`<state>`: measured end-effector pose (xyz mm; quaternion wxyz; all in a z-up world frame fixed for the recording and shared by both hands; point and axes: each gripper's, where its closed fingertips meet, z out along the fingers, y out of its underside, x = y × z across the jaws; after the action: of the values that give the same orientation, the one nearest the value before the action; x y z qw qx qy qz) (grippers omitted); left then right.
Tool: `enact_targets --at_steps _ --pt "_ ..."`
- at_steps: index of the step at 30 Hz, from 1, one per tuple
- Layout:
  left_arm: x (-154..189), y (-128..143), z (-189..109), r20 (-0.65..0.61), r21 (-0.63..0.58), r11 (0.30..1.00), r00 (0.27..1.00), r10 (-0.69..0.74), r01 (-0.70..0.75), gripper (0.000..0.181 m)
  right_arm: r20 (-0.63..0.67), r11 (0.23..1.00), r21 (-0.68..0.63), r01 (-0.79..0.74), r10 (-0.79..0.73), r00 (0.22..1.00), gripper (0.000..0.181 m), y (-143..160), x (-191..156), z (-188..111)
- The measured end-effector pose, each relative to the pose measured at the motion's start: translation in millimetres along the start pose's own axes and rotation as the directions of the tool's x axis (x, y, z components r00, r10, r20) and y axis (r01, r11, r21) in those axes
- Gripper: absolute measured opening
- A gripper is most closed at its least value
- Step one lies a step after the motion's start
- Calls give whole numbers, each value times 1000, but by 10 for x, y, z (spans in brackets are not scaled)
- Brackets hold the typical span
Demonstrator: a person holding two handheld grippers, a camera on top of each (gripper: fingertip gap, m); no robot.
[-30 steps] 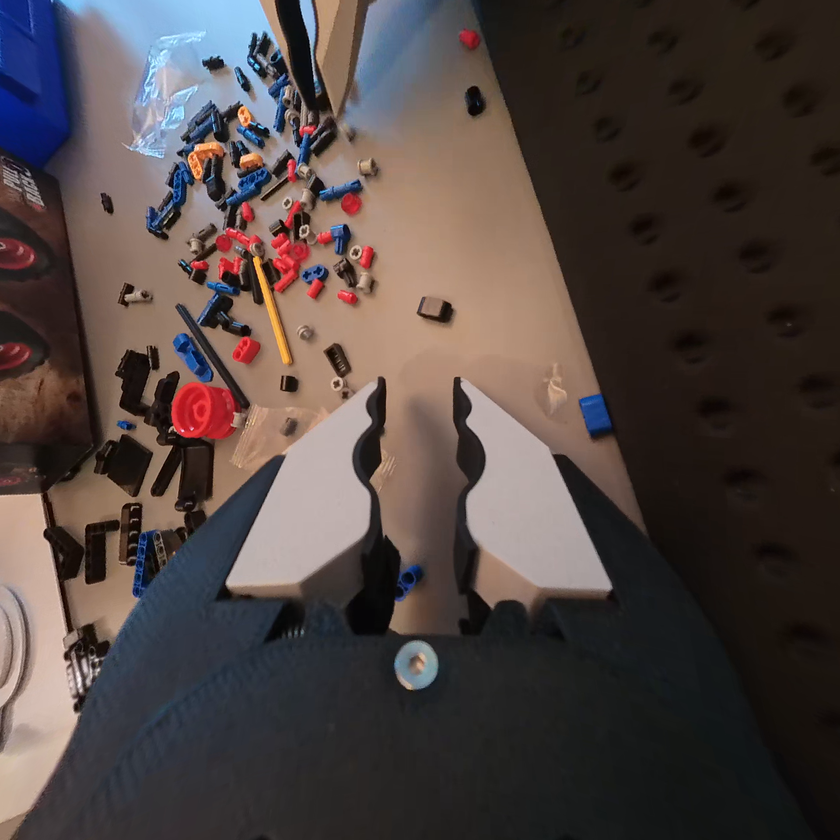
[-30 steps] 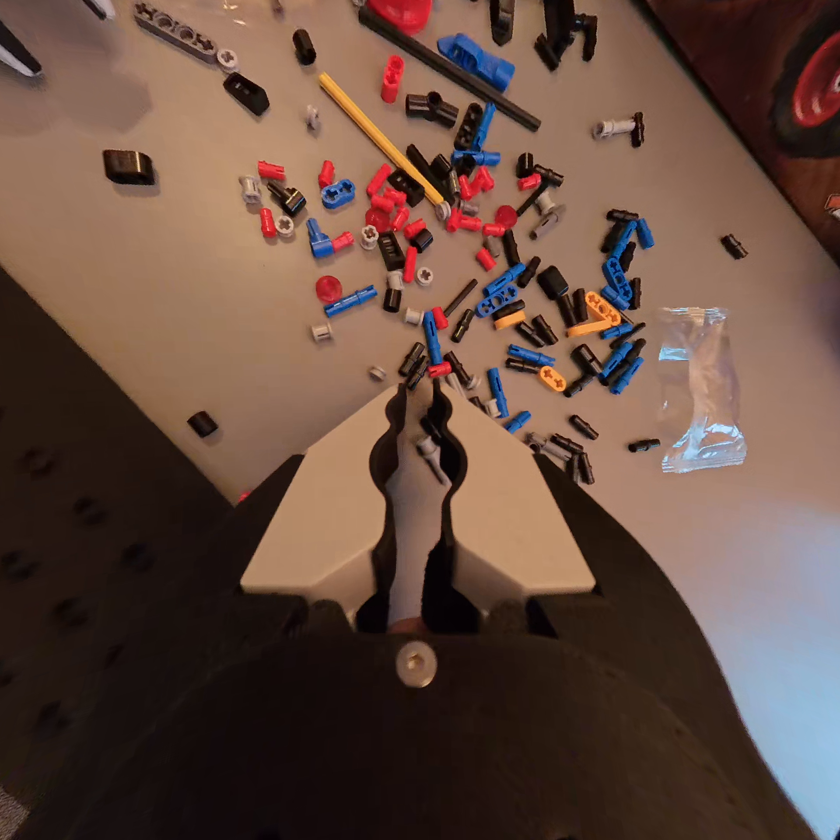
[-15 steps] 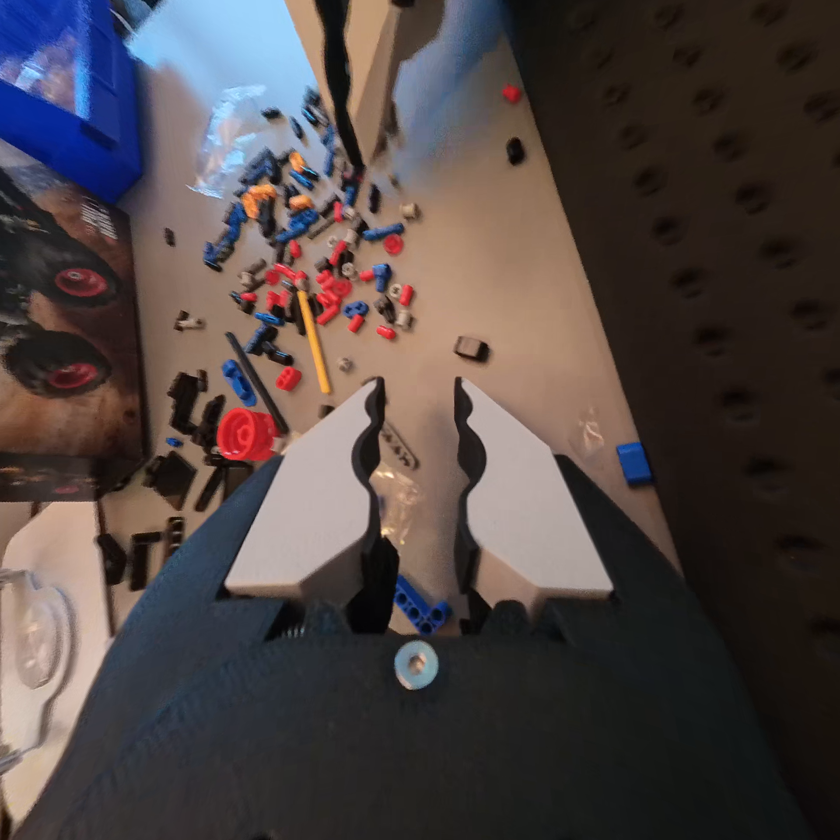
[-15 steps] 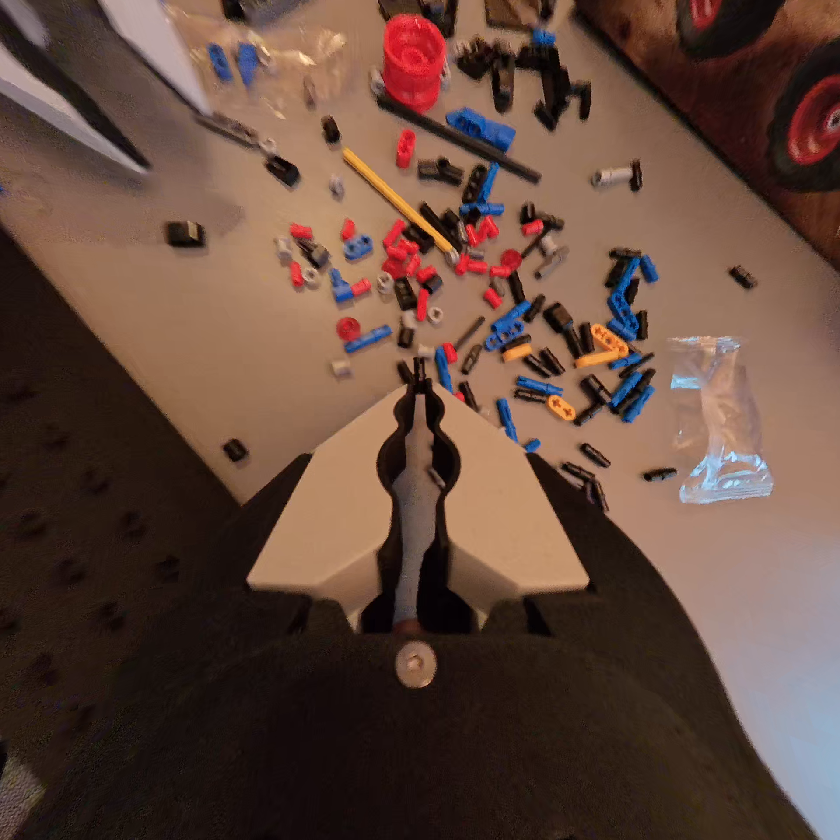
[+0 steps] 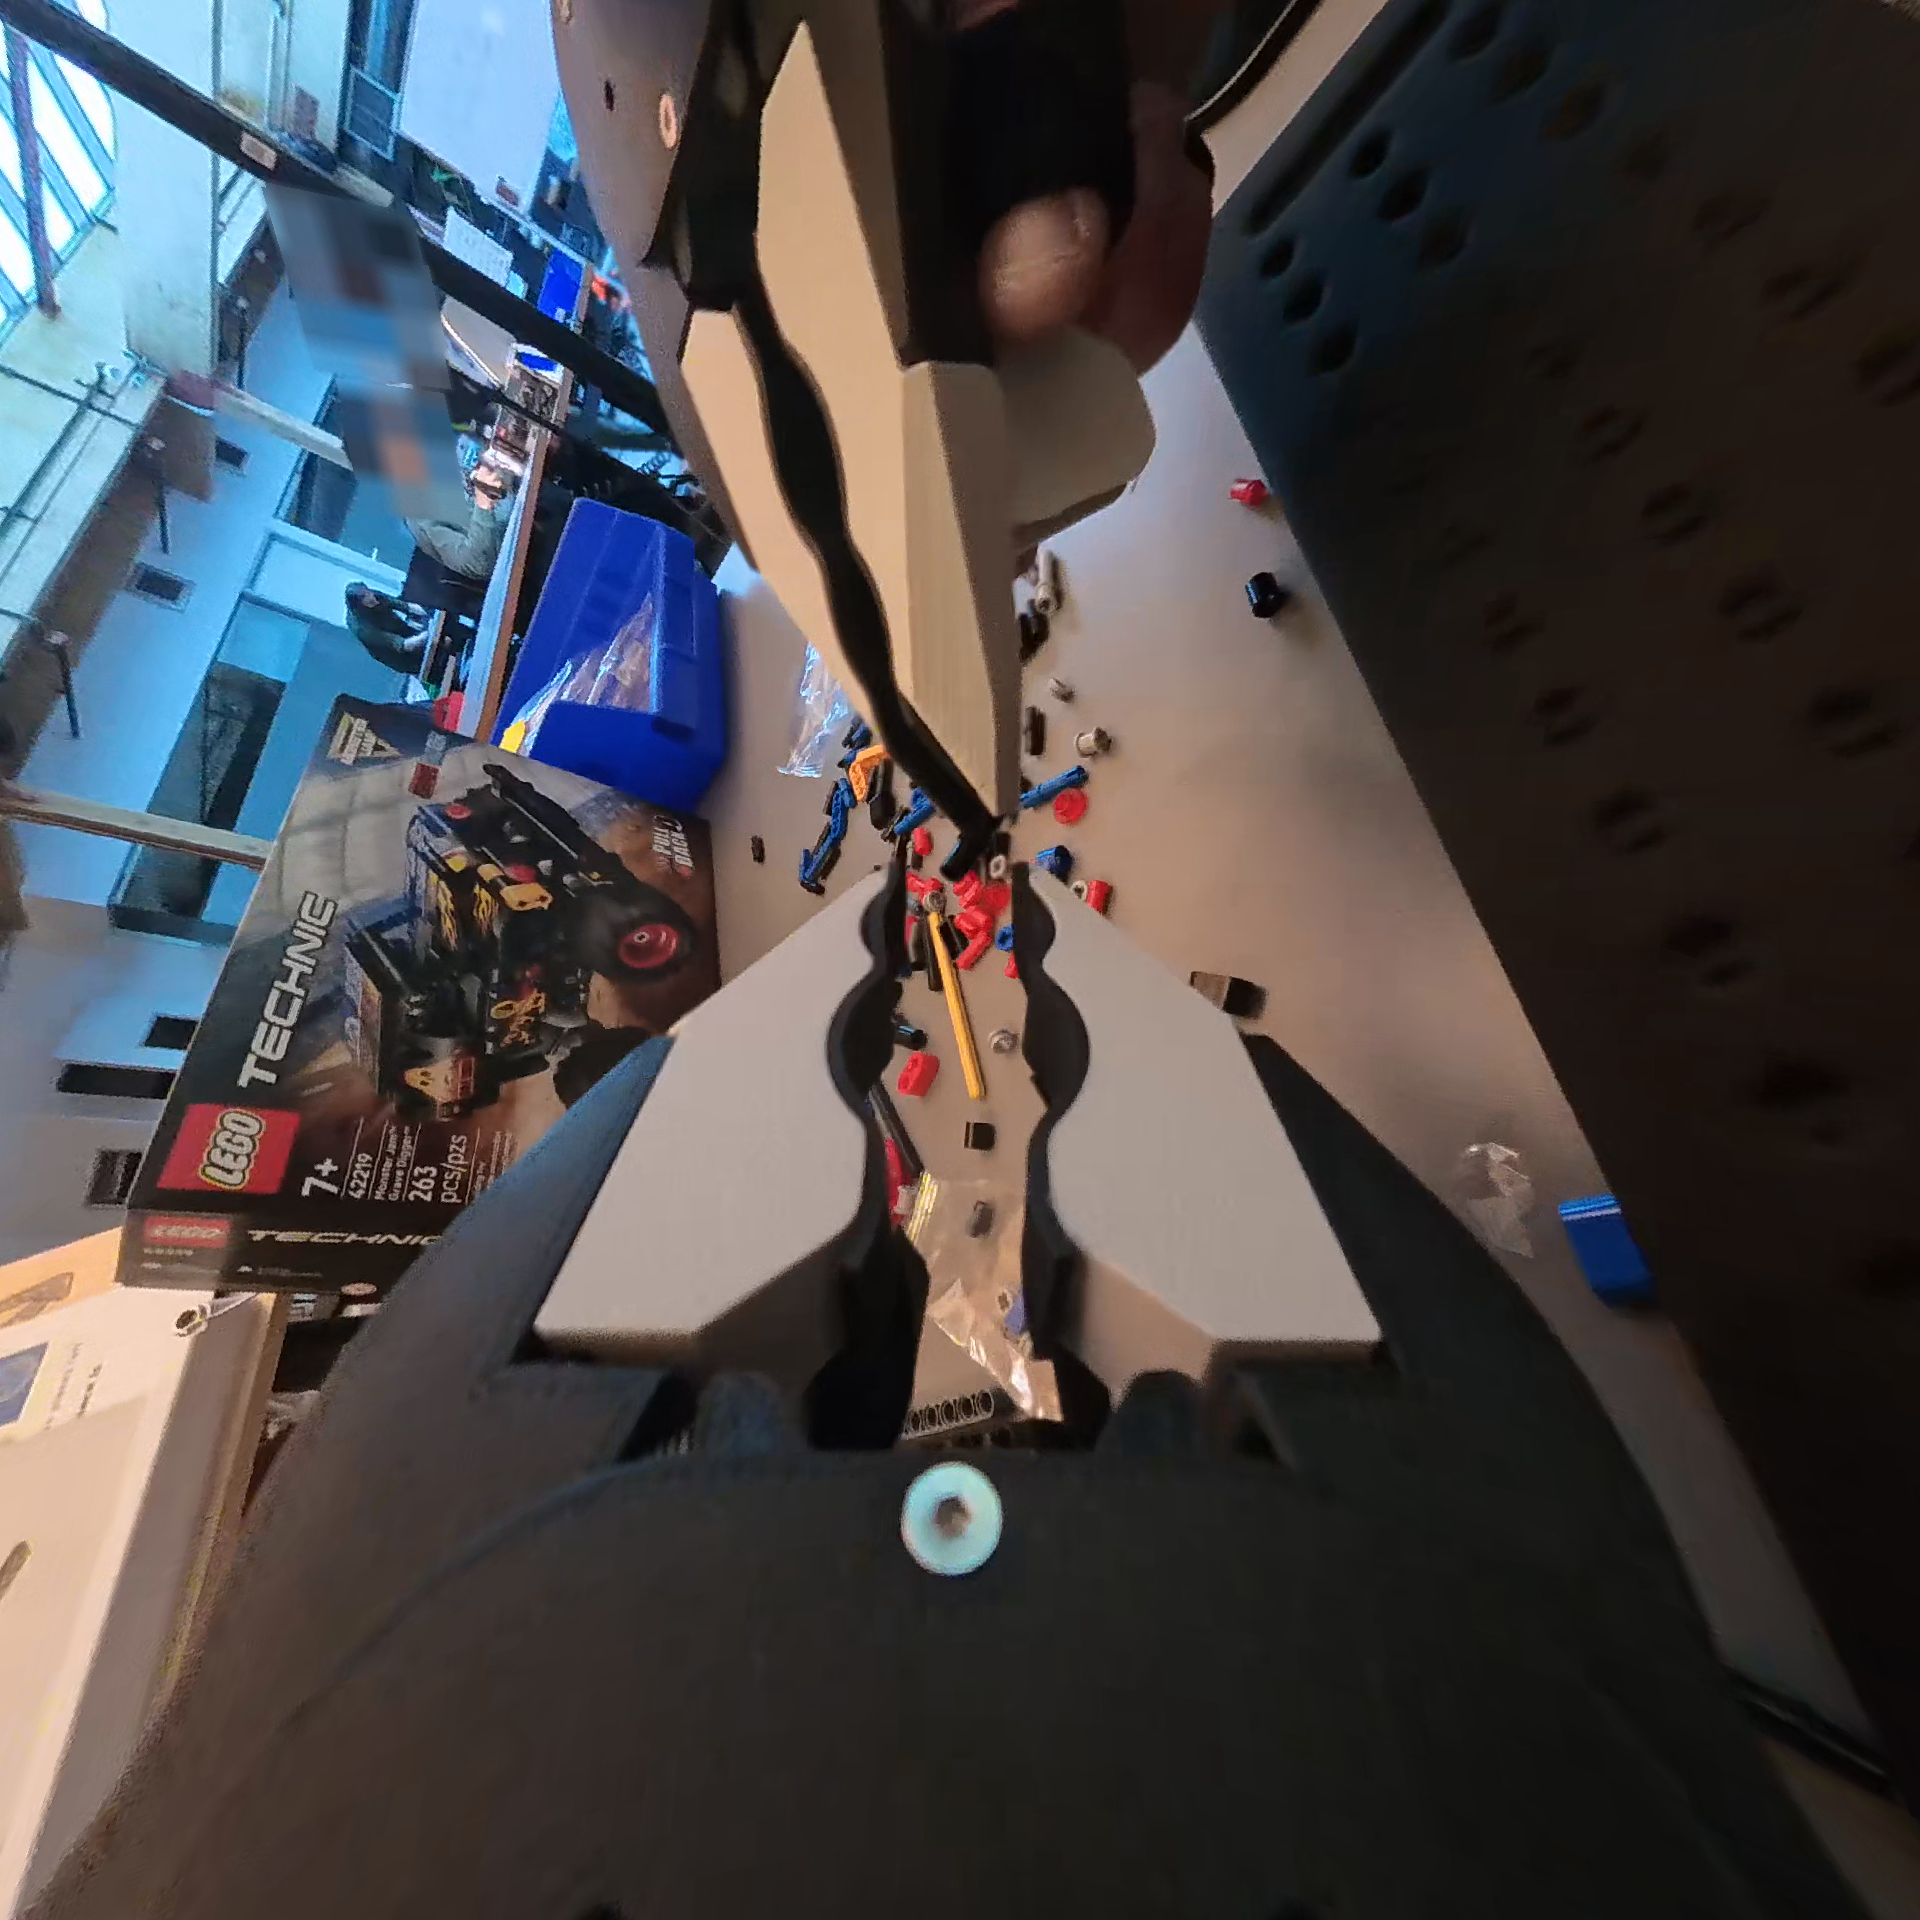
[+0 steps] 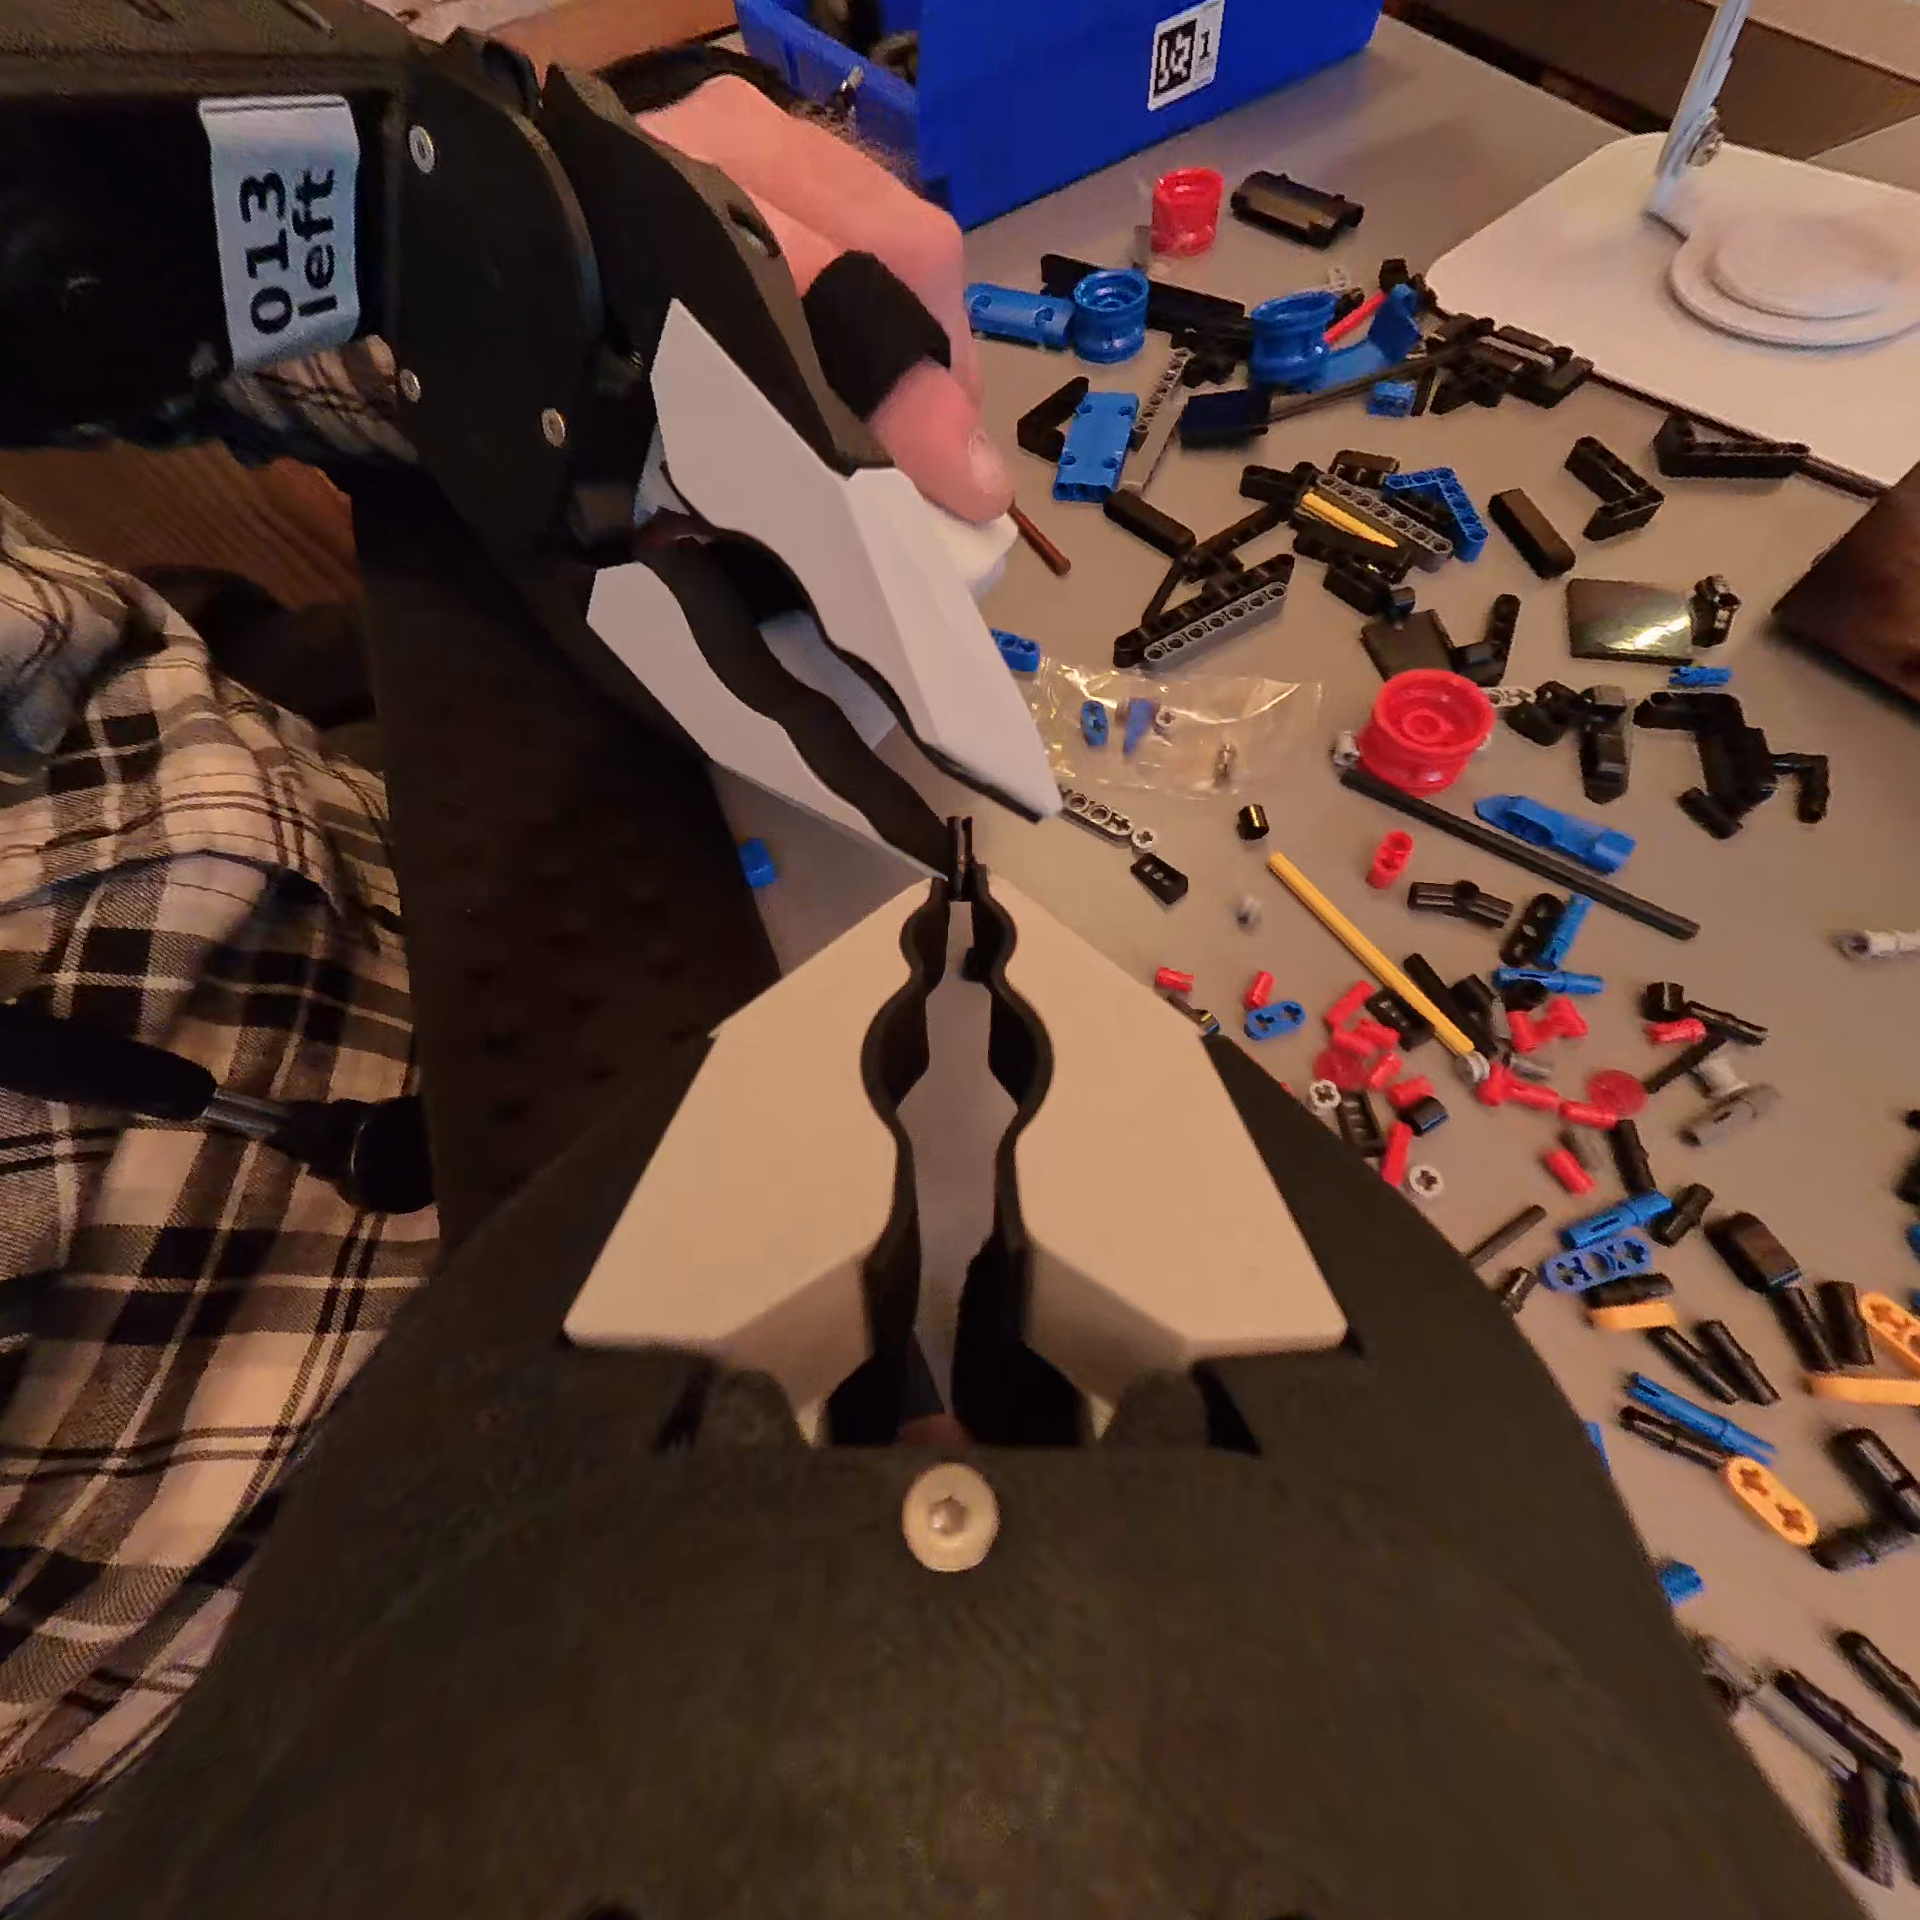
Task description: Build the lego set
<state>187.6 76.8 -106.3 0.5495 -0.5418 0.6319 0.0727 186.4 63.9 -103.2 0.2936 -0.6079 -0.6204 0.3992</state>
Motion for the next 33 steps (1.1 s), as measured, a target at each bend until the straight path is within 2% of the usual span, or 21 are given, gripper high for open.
enact_targets --at_steps 3,6,9,17,23,33 --pt "1 -36 -18 11 19 1000 1000 20 -21 6 15 1000 9 -11 10 1000 3 -18 -11 -7" --pt "-7 -34 -21 29 15 999 999 44 -45 3 20 1000 9 -19 19 1000 3 -19 -16 -9" --pt "-33 -27 -28 45 11 999 998 35 -35 2 20 999 31 -40 39 999 3 -47 -2 -16" --pt "-135 -122 -75 71 91 993 994 -80 73 2 43 980 163 -115 109 993 12 -173 14 -52" --pt "-177 -142 -94 76 117 987 990 -116 106 2 79 957 249 -151 136 988 7 -243 -15 -75" --pt "-171 -156 -98 43 135 980 988 -150 143 2 97 936 314 -158 134 986 4 -292 -42 -98"
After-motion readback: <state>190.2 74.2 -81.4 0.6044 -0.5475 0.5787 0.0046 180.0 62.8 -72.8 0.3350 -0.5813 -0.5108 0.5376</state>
